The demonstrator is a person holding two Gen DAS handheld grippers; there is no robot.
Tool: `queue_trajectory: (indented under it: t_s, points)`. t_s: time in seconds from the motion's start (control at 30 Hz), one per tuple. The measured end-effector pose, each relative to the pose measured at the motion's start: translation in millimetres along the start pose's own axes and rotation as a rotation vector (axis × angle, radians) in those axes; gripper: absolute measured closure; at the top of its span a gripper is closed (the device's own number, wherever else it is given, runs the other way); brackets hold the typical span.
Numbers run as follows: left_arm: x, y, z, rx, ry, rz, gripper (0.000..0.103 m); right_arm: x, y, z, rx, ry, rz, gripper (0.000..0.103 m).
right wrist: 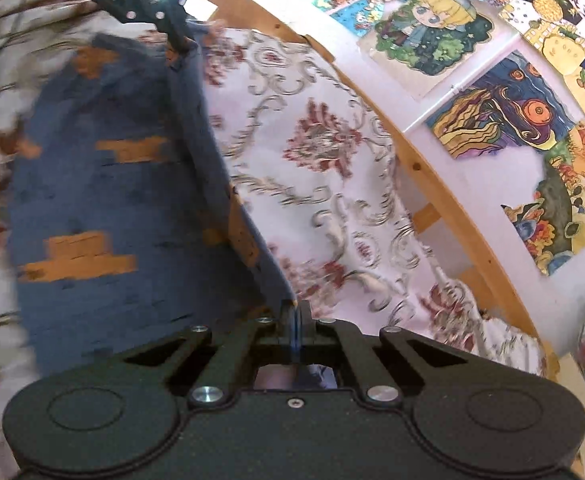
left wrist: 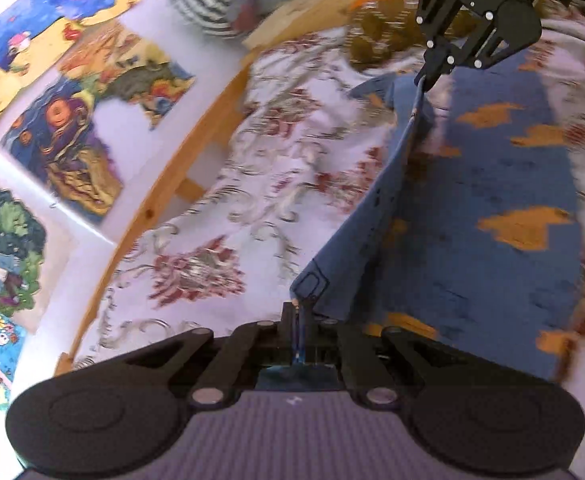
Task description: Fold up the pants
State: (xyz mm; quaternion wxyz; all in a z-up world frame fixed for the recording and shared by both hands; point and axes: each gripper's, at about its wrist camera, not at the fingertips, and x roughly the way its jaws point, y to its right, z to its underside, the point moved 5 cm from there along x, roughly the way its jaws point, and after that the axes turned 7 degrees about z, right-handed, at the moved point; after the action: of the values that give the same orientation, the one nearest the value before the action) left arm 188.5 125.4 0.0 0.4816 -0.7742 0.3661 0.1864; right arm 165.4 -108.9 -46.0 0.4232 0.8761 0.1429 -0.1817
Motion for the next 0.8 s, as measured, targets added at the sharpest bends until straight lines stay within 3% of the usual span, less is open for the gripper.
queue_trajectory:
  t_s: [0.23,0.8]
  points:
    - [-13,38,22,-0.015,-0.03,0.118,0.102,-43,-60,12,0.045,-0.058,-0.063,0.103]
    - [-13,74,58,-0.08,-0.138,0.283,0.102,-55,-97,24,0.078,-0.146,-0.152,0.103]
